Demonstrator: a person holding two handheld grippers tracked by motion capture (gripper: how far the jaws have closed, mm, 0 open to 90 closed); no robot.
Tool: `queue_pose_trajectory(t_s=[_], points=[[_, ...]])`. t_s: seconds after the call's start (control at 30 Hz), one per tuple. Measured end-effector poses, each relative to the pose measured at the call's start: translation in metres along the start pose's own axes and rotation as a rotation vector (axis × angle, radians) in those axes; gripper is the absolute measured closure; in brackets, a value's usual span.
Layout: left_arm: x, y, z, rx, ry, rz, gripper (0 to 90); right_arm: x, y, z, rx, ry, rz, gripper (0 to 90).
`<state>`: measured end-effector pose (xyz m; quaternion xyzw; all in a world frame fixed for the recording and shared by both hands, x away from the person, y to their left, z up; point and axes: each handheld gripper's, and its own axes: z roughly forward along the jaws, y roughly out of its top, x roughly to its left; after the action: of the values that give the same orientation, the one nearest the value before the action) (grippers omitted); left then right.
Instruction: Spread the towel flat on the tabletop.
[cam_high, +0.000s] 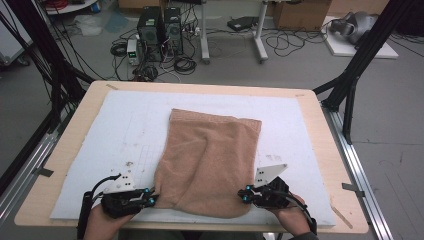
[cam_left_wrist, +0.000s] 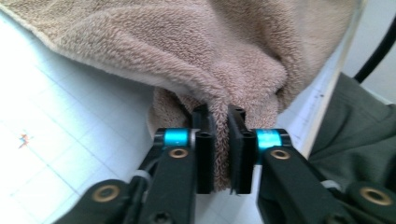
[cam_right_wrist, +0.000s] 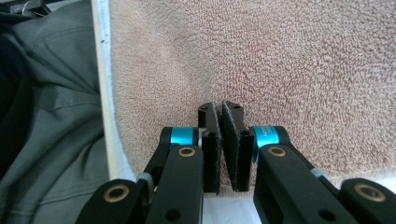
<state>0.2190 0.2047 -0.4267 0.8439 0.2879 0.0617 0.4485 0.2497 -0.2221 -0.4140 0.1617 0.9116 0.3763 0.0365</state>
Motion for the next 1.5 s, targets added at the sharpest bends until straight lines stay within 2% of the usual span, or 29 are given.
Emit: queue_pose_trajectory(t_s=[0.03,0.07,0.13,0.27,0.4,0.53,0.67,0.73,0.87,0.97,1.1,1.17,1.23,1.3,1.4,1.5], points=[[0.001,0.000,-0.002,-0.001,-0.003,-0.003,75.9,0.000,0.000,0.000,0.000,0.000,0.000,87.9],[0.002,0.001,-0.004,-0.006,-0.004,-0.009,71.8,0.000,0.000,-0.002,-0.002,-0.003,-0.009,85.6],[0.006,0.002,-0.010,-0.020,-0.011,-0.024,62.8,-0.003,0.001,-0.008,-0.033,-0.005,0.013,81.3],[0.012,0.008,-0.023,-0.061,-0.009,-0.037,55.6,-0.011,0.006,-0.016,-0.069,-0.033,0.027,73.7],[0.017,0.025,-0.032,-0.097,-0.001,-0.017,50.8,-0.019,0.018,-0.011,-0.072,-0.050,0.024,65.7],[0.026,0.050,-0.026,-0.134,-0.002,0.012,46.1,-0.030,0.032,0.003,-0.070,-0.050,0.032,58.9],[0.038,0.069,-0.006,-0.151,0.020,0.024,42.1,-0.043,0.041,0.023,-0.046,-0.059,0.031,55.8],[0.045,0.073,0.008,-0.144,0.008,0.020,42.1,-0.047,0.042,0.032,-0.017,-0.062,0.032,55.7],[0.055,0.074,0.041,-0.050,0.000,0.032,43.5,-0.051,0.039,0.042,0.022,-0.063,0.027,56.5],[0.061,0.071,0.060,0.014,-0.010,0.018,45.7,-0.054,0.032,0.048,0.039,-0.062,0.040,58.7],[0.067,0.063,0.078,0.120,-0.013,-0.005,49.1,-0.055,0.026,0.050,0.024,-0.044,0.078,63.0],[0.068,0.061,0.080,0.129,-0.035,-0.017,53.7,-0.055,0.022,0.051,0.002,-0.027,0.098,69.0],[0.066,0.061,0.079,0.133,-0.051,-0.024,66.8,-0.054,0.019,0.051,-0.021,-0.011,0.112,76.2],[0.063,0.062,0.078,0.144,-0.039,-0.003,74.5,-0.052,0.019,0.051,-0.027,-0.006,0.104,82.4],[0.058,0.063,0.072,0.143,-0.007,0.018,78.6,-0.048,0.020,0.049,-0.015,-0.025,0.070,85.6],[0.054,0.058,0.058,0.102,0.010,0.022,79.2,-0.046,0.020,0.045,-0.024,-0.025,0.063,85.9]])
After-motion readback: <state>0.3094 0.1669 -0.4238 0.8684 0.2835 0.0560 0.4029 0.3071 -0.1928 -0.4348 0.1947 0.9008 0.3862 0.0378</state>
